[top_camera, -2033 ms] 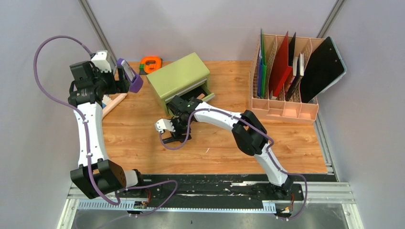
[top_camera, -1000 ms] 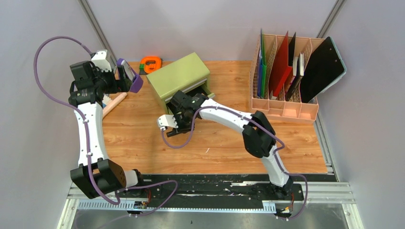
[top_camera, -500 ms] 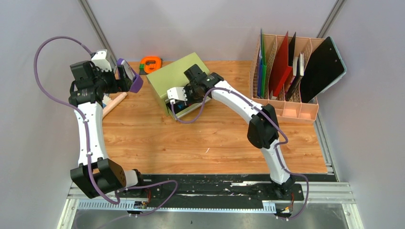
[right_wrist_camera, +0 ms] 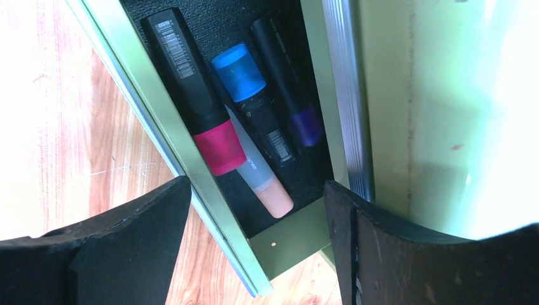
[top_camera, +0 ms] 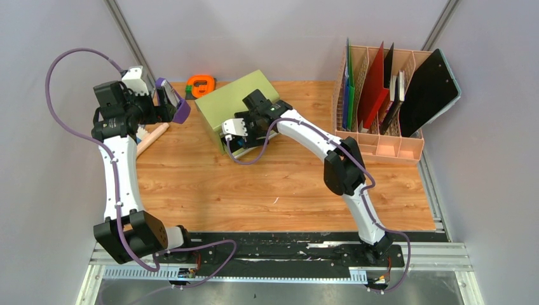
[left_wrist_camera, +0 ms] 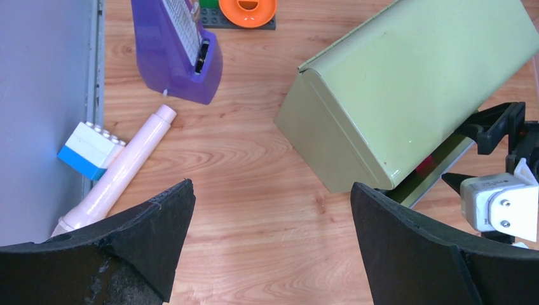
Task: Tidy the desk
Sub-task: Place the stationery in the drawer.
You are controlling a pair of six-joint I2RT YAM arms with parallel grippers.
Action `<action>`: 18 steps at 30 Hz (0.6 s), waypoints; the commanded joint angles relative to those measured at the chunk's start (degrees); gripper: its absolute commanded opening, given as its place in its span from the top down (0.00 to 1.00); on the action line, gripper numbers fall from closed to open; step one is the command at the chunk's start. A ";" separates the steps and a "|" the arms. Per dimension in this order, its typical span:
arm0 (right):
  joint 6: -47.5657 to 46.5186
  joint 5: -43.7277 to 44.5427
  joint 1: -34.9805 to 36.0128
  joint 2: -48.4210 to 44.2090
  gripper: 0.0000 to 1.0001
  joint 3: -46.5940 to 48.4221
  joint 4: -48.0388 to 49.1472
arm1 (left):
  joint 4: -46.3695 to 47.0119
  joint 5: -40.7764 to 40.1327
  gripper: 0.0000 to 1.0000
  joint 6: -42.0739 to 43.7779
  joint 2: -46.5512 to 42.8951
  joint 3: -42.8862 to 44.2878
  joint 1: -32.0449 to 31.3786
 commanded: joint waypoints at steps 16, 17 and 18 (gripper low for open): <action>16.20 -11.24 -3.27 -15.70 0.23 -9.74 2.30 | 1.84 10.00 0.00 -0.98 5.46 3.57 0.66; 16.51 -12.24 -3.61 -16.30 0.24 -10.73 2.18 | 2.17 10.75 0.00 -0.99 6.09 3.77 0.62; 16.64 -13.12 -3.74 -17.11 0.24 -11.90 2.06 | 2.59 11.14 0.00 -1.74 6.40 4.21 0.60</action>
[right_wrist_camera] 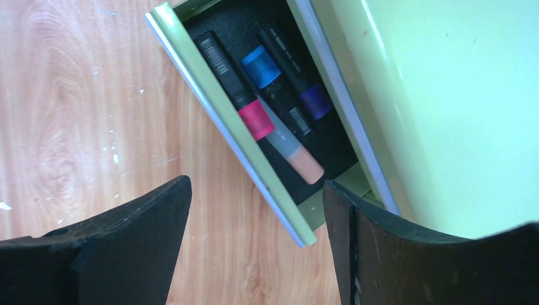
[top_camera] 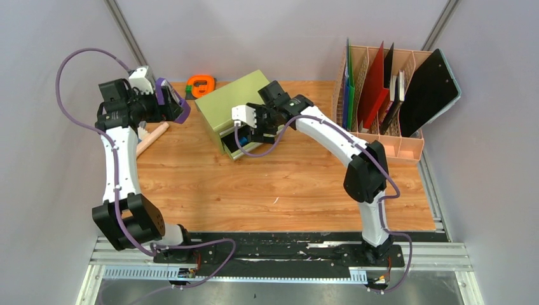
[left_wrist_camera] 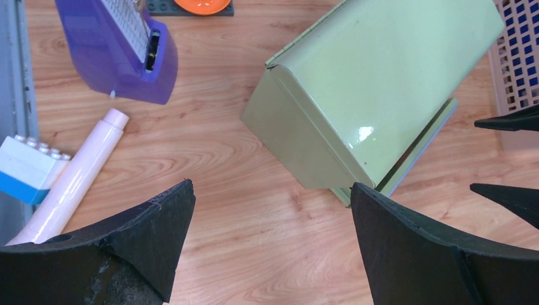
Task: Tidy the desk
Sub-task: Place the stationery in the drawer, then close the drawer in the storage box.
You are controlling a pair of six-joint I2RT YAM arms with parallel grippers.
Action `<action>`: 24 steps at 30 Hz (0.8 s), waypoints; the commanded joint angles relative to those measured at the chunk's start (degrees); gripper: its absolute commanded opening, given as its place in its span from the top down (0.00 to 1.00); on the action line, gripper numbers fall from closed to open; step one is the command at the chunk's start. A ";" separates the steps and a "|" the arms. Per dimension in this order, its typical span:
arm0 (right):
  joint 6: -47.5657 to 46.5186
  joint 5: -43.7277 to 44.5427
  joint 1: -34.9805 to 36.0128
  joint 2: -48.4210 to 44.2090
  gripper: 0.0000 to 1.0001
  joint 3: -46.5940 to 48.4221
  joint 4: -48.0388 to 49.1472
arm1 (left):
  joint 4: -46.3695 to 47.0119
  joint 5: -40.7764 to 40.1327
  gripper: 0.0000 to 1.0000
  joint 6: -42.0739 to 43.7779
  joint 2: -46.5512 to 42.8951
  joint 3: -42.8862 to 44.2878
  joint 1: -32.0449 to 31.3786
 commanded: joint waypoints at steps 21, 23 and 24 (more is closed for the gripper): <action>3.70 -13.42 -1.38 0.88 0.28 -9.34 -1.93 | 6.56 7.86 0.00 -9.21 8.55 6.25 -1.05; 3.41 -13.50 -1.39 2.67 0.28 -7.74 -2.16 | 6.60 7.77 0.00 -9.18 8.56 6.16 -1.11; 3.36 -13.50 -1.40 3.63 0.28 -6.87 -2.26 | 6.60 7.71 0.00 -9.17 8.56 6.09 -1.14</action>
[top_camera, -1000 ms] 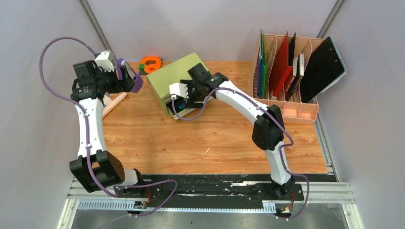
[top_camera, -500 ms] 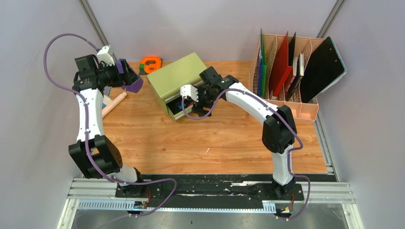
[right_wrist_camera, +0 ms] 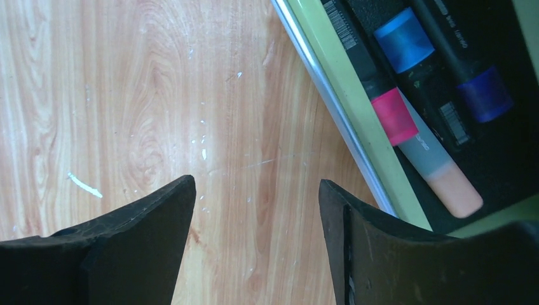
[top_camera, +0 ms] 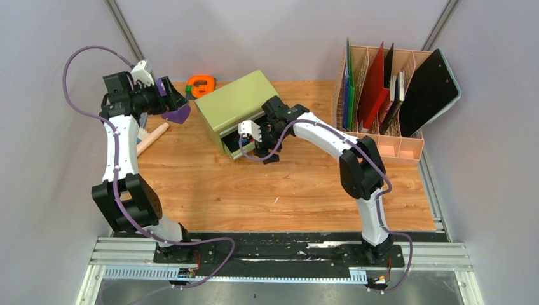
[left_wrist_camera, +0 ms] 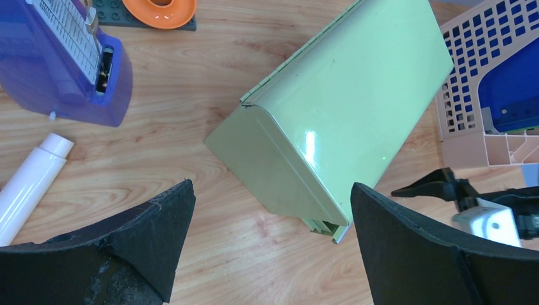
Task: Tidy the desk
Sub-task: Close the drawer in the storage box.
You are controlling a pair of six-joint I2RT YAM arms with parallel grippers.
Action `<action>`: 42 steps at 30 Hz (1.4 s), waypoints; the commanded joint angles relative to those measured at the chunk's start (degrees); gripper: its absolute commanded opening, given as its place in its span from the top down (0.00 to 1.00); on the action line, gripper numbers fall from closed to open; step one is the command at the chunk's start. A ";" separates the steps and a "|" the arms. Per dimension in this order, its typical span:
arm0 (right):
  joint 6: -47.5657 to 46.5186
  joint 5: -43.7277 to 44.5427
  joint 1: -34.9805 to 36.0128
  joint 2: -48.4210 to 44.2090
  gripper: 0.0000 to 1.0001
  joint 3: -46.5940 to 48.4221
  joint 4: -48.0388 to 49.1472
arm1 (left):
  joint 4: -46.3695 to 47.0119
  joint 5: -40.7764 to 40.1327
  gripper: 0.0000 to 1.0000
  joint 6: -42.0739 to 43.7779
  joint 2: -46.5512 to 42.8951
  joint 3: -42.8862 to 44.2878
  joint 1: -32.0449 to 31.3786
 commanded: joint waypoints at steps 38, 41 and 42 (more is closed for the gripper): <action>15.86 7.74 2.13 8.86 0.30 -1.49 38.79 | 2.35 -2.27 0.00 1.82 2.15 -0.05 -0.42; 16.82 7.43 2.54 9.70 0.30 -0.94 39.19 | 2.22 -2.62 0.00 2.16 2.20 -0.17 -0.46; 17.23 7.33 2.63 10.00 0.30 -0.80 39.31 | 2.25 -2.66 0.00 2.20 2.18 -0.16 -0.46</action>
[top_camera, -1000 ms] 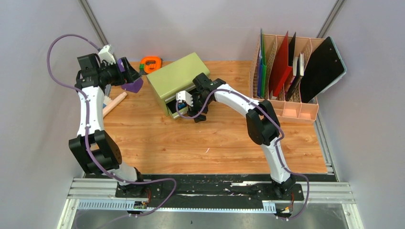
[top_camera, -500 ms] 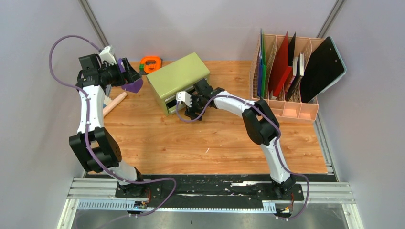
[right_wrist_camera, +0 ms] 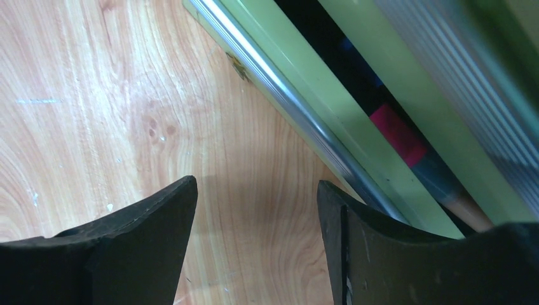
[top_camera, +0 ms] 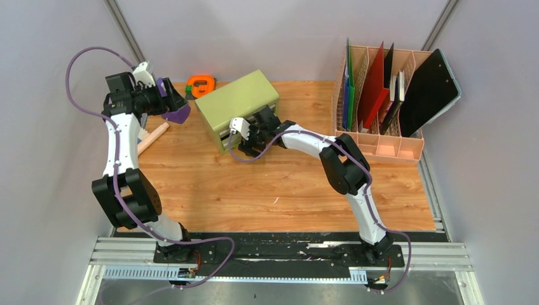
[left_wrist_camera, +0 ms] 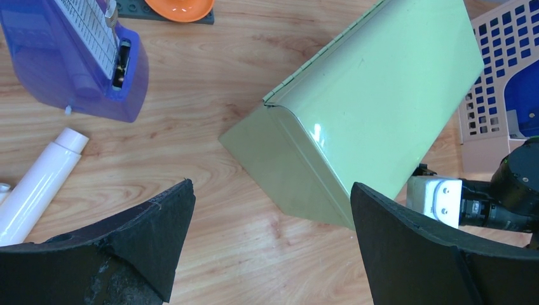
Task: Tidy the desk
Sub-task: Close the drawer in the storage box.
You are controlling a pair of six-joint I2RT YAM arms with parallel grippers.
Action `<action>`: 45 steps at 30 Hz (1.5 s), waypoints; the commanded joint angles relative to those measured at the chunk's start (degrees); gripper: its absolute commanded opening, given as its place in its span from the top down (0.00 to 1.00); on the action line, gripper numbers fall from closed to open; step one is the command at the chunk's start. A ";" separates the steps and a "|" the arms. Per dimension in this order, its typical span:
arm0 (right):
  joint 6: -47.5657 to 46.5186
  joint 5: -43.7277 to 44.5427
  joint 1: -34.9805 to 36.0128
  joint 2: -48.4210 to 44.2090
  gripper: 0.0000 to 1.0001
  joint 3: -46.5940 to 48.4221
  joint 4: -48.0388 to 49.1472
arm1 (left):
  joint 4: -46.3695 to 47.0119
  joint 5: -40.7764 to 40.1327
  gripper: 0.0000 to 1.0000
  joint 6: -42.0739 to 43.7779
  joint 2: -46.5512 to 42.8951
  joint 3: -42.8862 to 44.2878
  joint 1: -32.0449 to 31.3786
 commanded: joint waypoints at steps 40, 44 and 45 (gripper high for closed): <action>19.15 2.81 0.04 -1.63 0.25 2.98 12.76 | 6.96 -3.00 0.00 4.87 -1.92 -6.31 -1.16; 16.74 3.74 0.29 -2.62 0.24 1.54 12.97 | 7.47 -2.94 0.00 4.59 -1.74 -6.87 -1.12; 16.10 3.97 0.38 -2.86 0.24 1.08 13.16 | 7.46 -3.05 0.00 4.65 -1.69 -6.92 -1.15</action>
